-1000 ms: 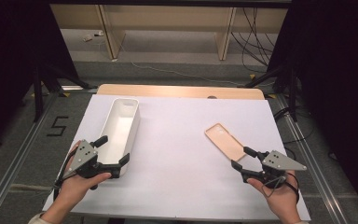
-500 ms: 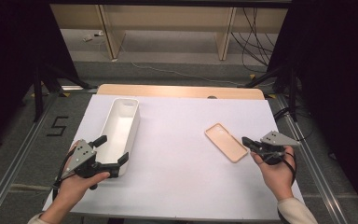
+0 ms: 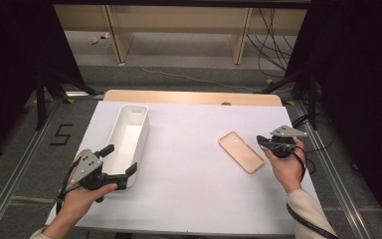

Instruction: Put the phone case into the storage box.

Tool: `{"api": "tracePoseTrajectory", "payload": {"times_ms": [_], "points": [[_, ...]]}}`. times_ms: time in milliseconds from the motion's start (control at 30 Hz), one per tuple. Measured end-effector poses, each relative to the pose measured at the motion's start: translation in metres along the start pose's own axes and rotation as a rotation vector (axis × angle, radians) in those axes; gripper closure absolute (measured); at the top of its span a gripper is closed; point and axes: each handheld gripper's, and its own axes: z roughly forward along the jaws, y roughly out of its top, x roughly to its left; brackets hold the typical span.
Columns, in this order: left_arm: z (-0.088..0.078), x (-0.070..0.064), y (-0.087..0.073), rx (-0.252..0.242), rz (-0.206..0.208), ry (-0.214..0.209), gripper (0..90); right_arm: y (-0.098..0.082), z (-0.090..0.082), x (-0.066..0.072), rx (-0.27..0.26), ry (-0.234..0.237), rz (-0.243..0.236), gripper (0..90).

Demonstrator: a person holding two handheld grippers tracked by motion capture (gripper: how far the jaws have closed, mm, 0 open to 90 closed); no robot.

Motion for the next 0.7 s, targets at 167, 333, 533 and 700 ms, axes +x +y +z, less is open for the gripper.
{"api": "tracePoseTrajectory", "payload": {"times_ms": [167,333,533,700], "points": [[0.0,0.0,0.0,0.002,0.001,-0.001,2.5,-0.006,0.005,-0.007,0.072,-0.014,0.018,90.0],[0.0,-0.001,0.0,0.0,-0.005,-0.003,2.7,-0.015,0.006,-0.012,0.176,-0.026,0.053,90.0],[0.0,-0.001,0.0,-0.005,-0.007,-0.001,2.8,-0.022,0.009,-0.015,0.241,-0.022,0.049,90.0],[0.0,-0.001,0.0,-0.003,-0.006,-0.003,2.8,-0.029,0.012,-0.015,0.283,-0.005,0.04,90.0]]}}
